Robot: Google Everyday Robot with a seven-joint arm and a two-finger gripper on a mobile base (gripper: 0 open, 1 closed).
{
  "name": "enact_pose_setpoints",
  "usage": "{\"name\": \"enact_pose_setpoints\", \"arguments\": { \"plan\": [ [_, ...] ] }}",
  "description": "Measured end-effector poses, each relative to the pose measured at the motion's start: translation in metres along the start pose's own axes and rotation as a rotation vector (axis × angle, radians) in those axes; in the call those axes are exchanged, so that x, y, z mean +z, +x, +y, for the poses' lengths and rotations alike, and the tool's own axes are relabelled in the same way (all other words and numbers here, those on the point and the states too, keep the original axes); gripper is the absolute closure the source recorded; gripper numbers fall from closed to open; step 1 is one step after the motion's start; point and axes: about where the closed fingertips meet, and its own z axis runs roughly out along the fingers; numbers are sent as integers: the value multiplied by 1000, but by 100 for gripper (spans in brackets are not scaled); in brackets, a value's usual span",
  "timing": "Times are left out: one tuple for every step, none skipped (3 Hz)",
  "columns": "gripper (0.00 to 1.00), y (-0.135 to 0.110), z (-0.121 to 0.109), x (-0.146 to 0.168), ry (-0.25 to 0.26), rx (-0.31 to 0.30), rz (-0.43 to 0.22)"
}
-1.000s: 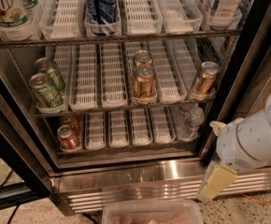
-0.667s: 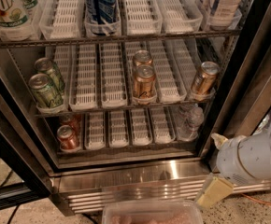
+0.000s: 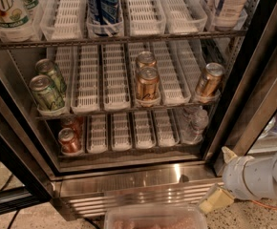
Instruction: Pick water bottle from bottom shelf of fridge
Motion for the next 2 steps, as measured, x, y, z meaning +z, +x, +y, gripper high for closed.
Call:
{"name": "enact_pose_setpoints", "arguments": {
  "plan": [
    [0, 0, 0, 0, 0, 0, 0],
    [0, -3, 1, 7, 33, 8, -34]
  ]
}}
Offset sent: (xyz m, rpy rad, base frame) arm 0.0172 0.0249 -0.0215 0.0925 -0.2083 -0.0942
